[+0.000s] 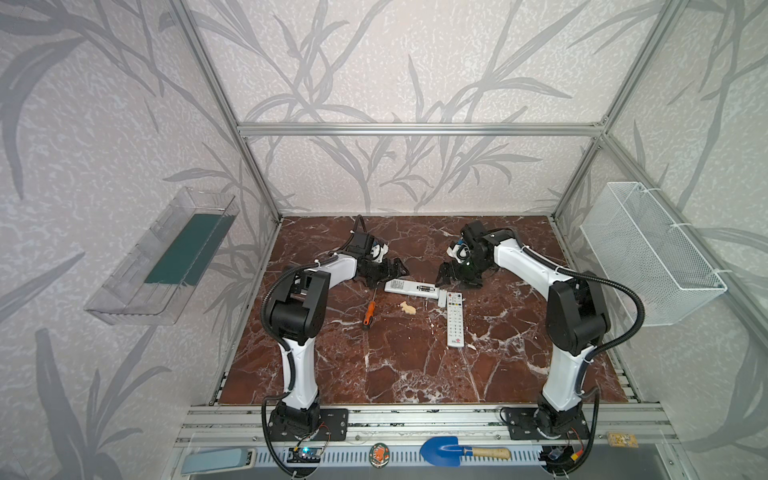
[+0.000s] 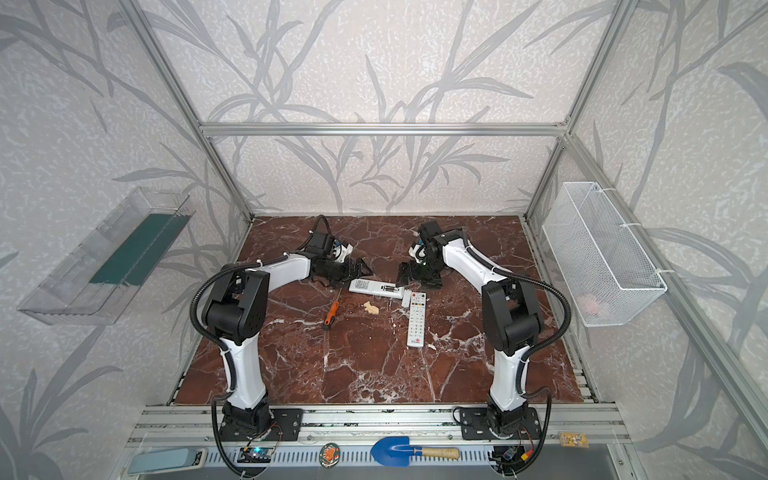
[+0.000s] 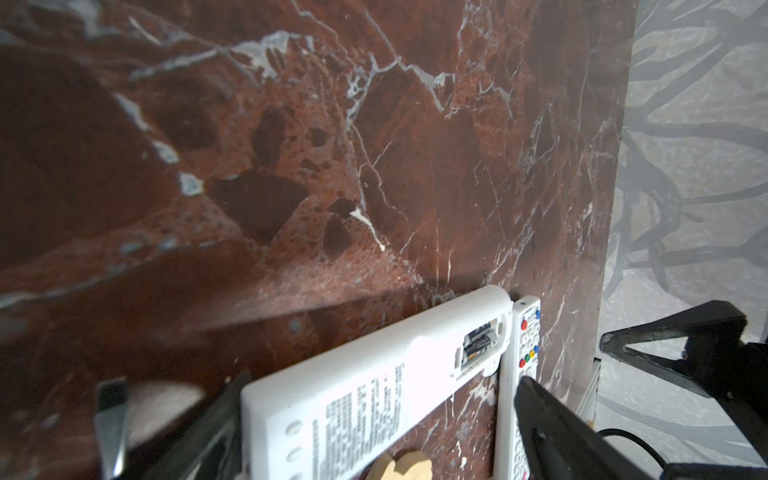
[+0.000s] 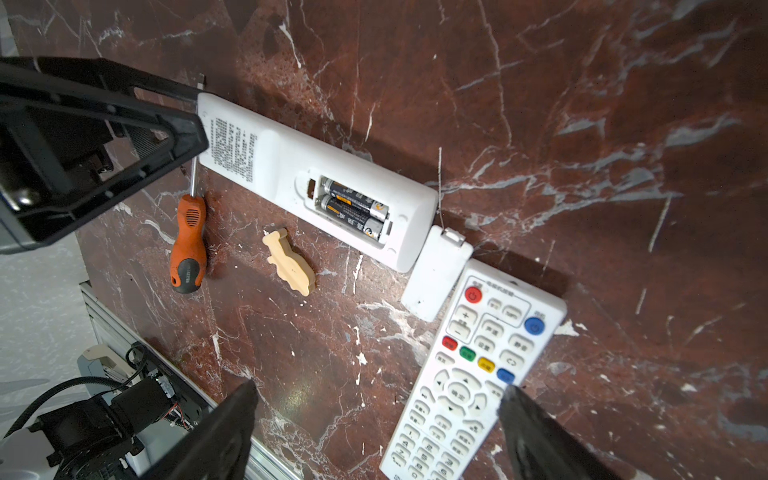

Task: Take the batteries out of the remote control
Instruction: 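Grasp the orange-handled screwdriver with the left gripper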

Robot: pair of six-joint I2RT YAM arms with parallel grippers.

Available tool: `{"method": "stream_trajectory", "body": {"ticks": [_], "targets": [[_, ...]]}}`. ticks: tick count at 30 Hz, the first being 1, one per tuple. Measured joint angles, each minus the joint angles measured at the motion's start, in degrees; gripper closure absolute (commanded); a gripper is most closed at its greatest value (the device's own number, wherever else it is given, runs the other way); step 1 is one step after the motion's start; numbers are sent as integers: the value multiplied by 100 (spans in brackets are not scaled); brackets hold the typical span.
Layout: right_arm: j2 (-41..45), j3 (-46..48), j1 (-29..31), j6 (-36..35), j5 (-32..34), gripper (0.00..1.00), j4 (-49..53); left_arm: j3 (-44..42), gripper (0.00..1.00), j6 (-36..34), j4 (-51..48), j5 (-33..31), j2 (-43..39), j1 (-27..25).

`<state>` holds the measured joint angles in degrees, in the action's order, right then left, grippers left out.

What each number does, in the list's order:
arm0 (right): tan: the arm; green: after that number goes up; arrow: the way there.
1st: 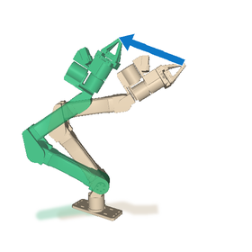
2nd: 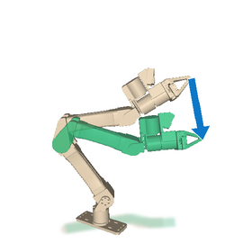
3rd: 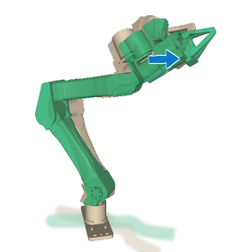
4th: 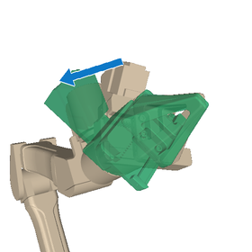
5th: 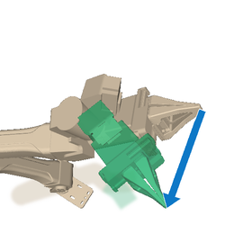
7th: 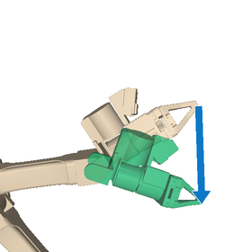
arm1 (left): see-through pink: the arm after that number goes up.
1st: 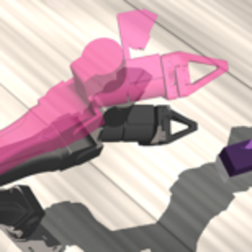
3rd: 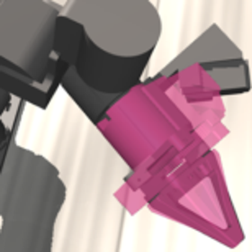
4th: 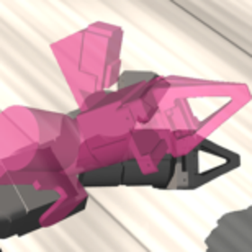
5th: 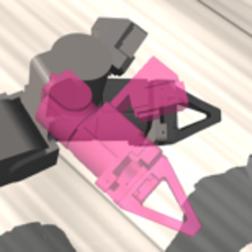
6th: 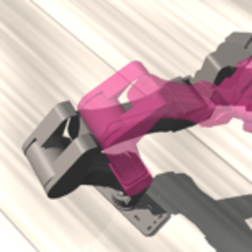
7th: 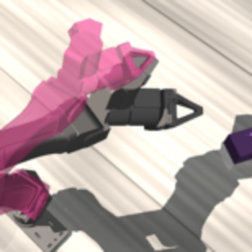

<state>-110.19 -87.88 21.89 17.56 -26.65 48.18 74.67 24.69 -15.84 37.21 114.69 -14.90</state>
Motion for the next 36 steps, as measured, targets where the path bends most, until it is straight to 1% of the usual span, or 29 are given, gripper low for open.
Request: {"method": "stream_trajectory", "body": {"ticks": [5, 8, 11, 13, 14, 15, 18, 19, 24, 33, 36], "targets": [[0, -2, 28, 57, -57, 10, -22, -4, 1, -553, -614, -754, -509, 13], [-2, -31, 90, 70, -79, 10, -20, -118, 1, -800, -732, -1292, -1086, 28], [-4, -94, 195, 74, -87, 10, -20, -313, 1, -1008, -811, -1620, -1606, 33], [-7, -129, 269, 81, -87, 11, -31, -402, 1, -1158, -953, -1777, -1751, 0], [-7, -131, 293, 83, -90, 11, -37, -455, 2, -1226, -1016, -1827, -1762, -24], [-7, -131, 326, 83, -90, 11, -35, -540, 6, -1283, -1082, -1891, -1755, -66], [-7, -131, 387, 83, -90, 11, -35, -903, 23, -1456, -1318, -2033, -1720, -247], [-7, -131, 393, 85, -87, 11, -35, -1014, 25, -1495, -1405, -2076, -1716, -321], [-4, -72, 393, 103, -87, 11, -94, -1233, 30, -1486, -1681, -2131, -1685, -535], [17, 157, 411, 173, -85, 11, -229, -1228, 38, -1453, -1843, -2273, -1279, -553], [33, 208, 433, 205, -85, 11, -256, -1202, 44, -1453, -1849, -2321, -1231, -575]]}}
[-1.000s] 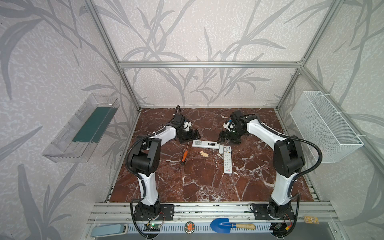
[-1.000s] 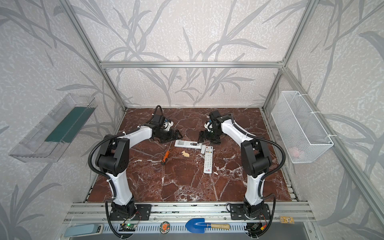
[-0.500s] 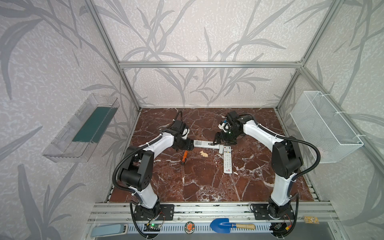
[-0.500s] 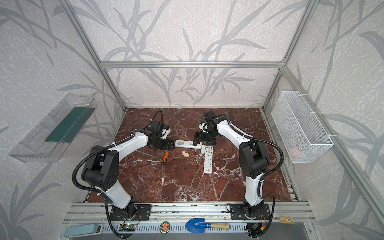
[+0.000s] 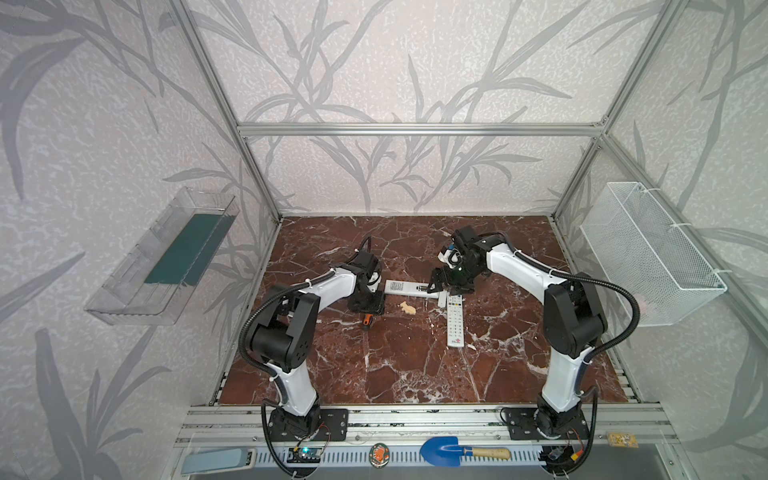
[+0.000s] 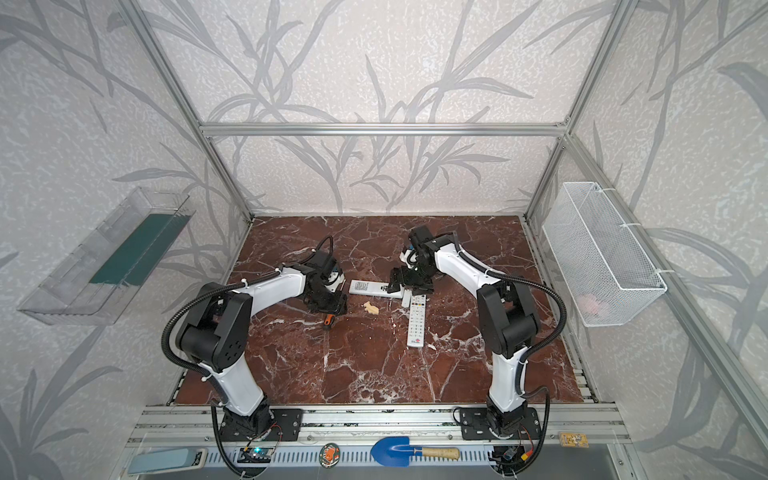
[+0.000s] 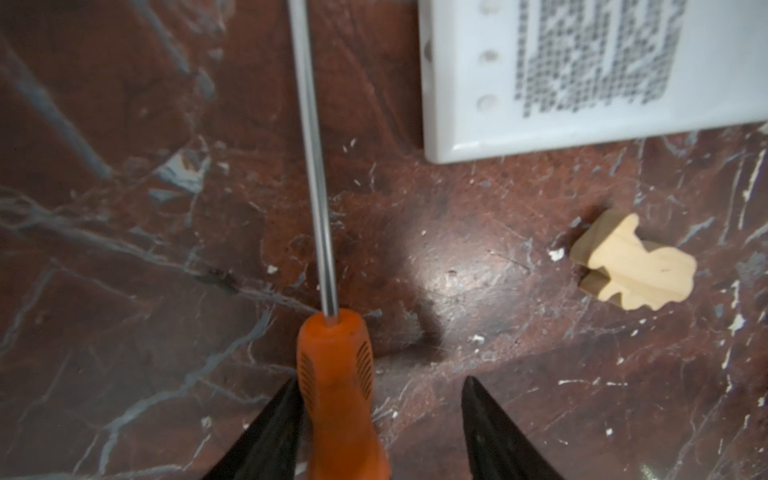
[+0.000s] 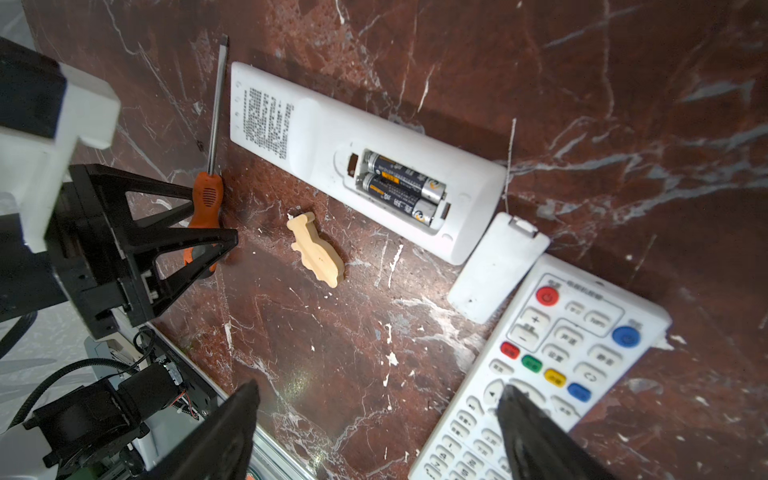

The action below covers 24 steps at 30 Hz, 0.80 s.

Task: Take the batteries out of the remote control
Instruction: 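Grasp the orange-handled screwdriver with the left gripper, then lift the screwdriver with the left gripper while the right gripper grasps its handle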

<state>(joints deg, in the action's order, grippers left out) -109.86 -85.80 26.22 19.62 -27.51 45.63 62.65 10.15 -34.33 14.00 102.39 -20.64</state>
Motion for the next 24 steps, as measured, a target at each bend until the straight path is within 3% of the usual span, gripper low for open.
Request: {"method": "stream_trajectory", "body": {"ticks": [4, 7, 9, 19, 24], "targets": [[33, 7, 4, 9, 0, 11, -39, 13, 57, 11, -11, -66, 28, 4], [79, 7, 4, 9, 2, 11, -44, 13, 74, 11, -22, -63, 31, 2], [109, 7, 4, 9, 2, 11, -46, 13, 79, -7, -39, -39, 31, 2], [138, 7, 4, -17, -37, 11, -66, 11, 87, 42, -177, 105, -44, 81], [240, 4, 4, -42, -356, 11, -177, -323, 88, 385, 37, 774, -831, 431]]}}
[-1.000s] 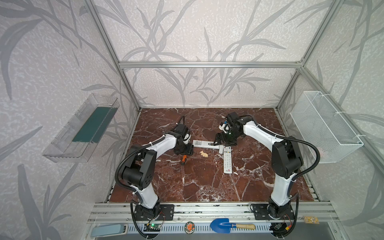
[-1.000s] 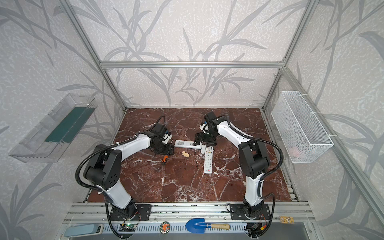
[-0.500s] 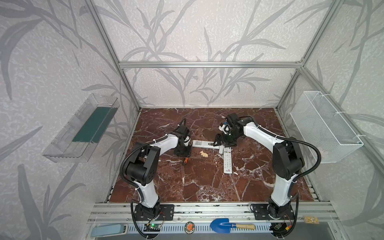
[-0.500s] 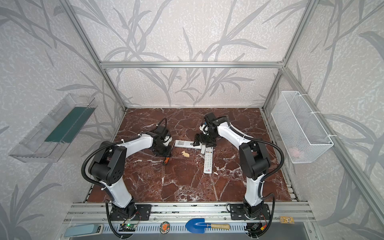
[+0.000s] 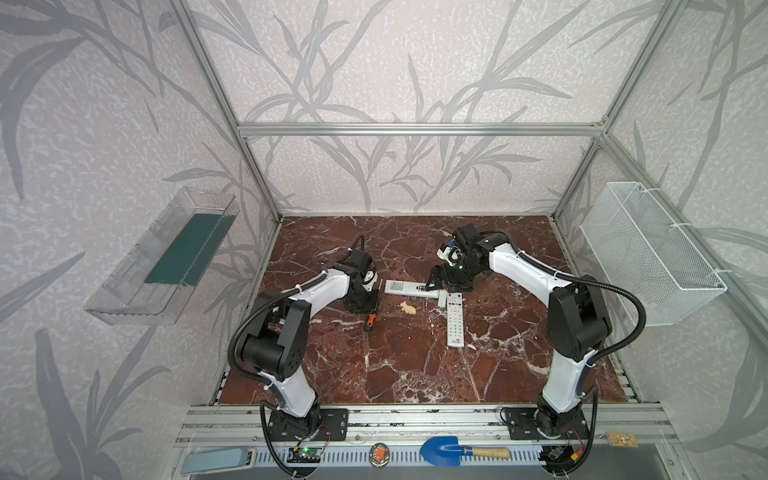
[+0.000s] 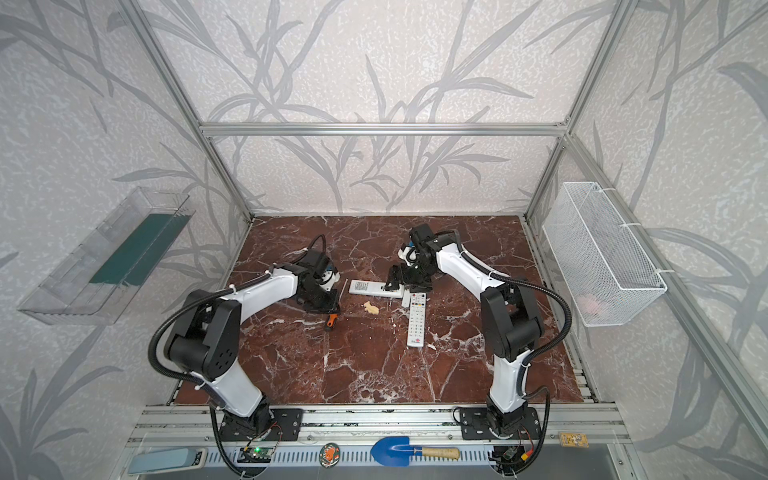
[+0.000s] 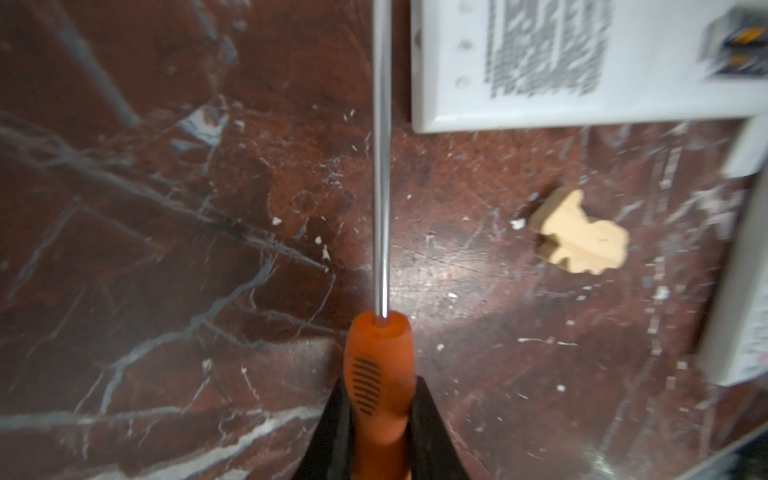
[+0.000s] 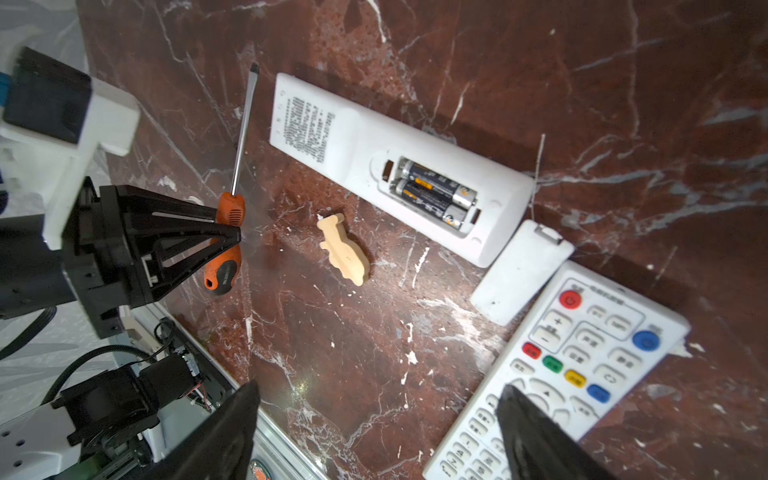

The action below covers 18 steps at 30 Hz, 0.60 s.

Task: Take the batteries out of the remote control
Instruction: 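Lift the screwdriver with the left gripper while the right gripper grasps its handle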

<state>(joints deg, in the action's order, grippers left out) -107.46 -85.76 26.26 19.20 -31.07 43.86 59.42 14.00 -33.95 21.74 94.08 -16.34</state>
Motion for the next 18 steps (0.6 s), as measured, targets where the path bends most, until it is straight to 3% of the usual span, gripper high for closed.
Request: {"method": "stream_trajectory", "body": {"ticks": [4, 8, 13, 18], "targets": [[184, -22, 0, 55, -417, 11, -232, -529, 88, 942, 1346, 946, -933, 398], [424, -28, 0, 258, -824, 11, -603, -1106, 88, 2284, 3501, 1580, -1128, 437], [815, 251, 17, 761, -1373, 12, -1381, -1676, 88, 4133, 6085, 1788, -745, 393], [1091, 688, 177, 1257, -1622, 14, -1985, -1803, 88, 5462, 7685, 1580, -365, 299]]}}
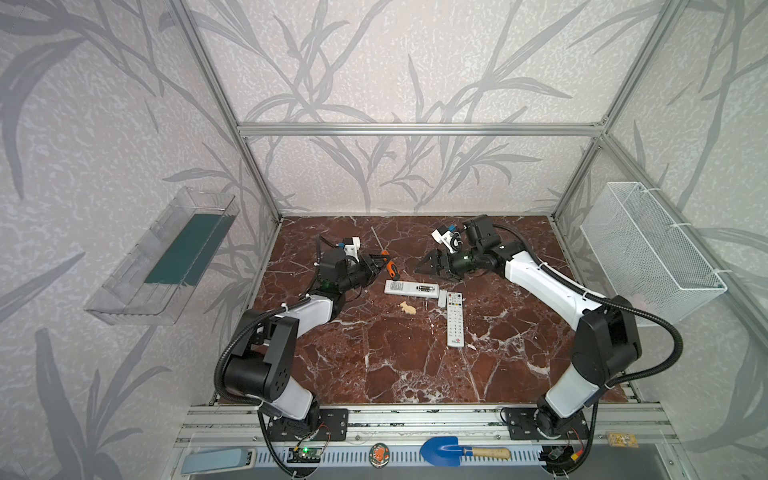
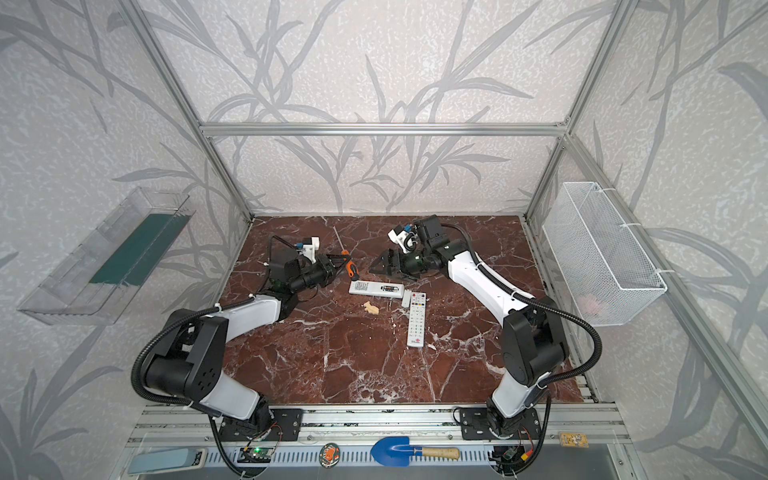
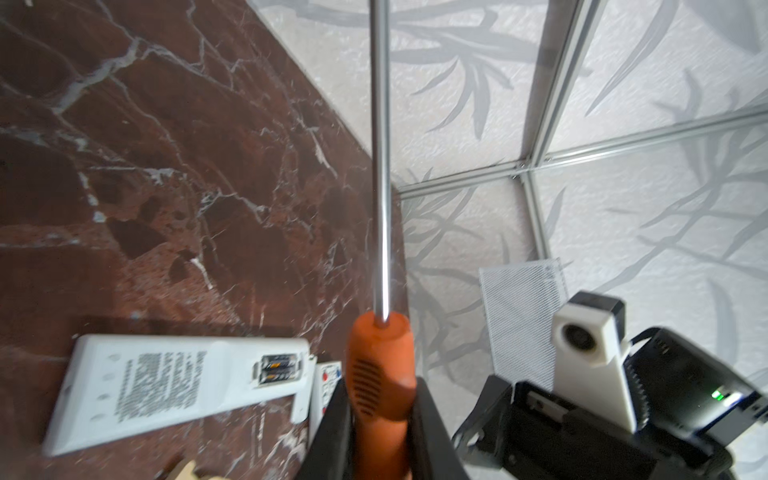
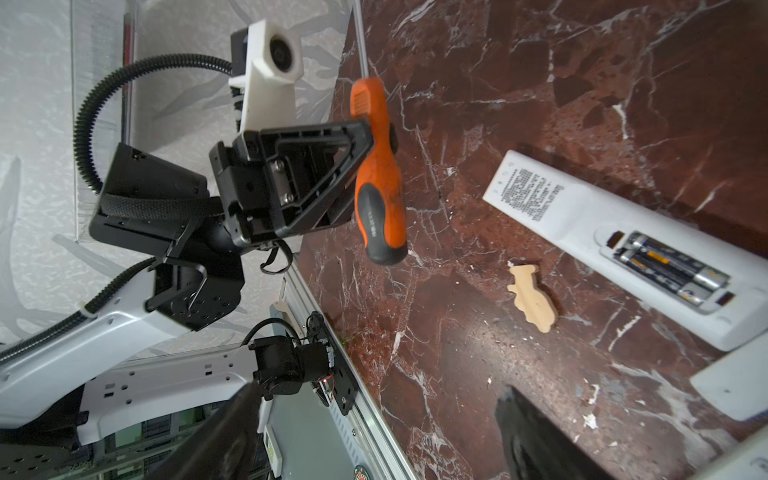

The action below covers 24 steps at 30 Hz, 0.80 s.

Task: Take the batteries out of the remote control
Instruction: 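Lift the screwdriver with the left gripper while the right gripper grasps its handle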

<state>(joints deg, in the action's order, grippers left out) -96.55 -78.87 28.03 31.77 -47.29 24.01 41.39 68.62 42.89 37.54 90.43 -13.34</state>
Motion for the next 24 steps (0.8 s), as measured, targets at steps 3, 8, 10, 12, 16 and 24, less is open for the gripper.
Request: {"method": "stream_trajectory", "body": {"ticks": [3, 8, 10, 12, 16, 24], "targets": [[-7, 42, 131, 129, -33, 15, -136, 20, 88, 407, 415, -146, 31, -162], [-28, 15, 286, 142, -31, 21, -199, 254, 88, 621, 428, -236, 44, -501], [-76, -15, 299, 142, -28, 22, -199, 341, 88, 664, 431, -256, 57, -599], [-184, -105, 299, 133, -22, 25, -201, 376, 88, 708, 433, -271, 63, -664], [-367, -205, 299, 120, 22, 34, -214, 380, 88, 754, 426, -278, 85, -734], [-549, -455, 299, 157, 168, 49, -232, 380, 88, 772, 363, -238, 94, -761]]}}
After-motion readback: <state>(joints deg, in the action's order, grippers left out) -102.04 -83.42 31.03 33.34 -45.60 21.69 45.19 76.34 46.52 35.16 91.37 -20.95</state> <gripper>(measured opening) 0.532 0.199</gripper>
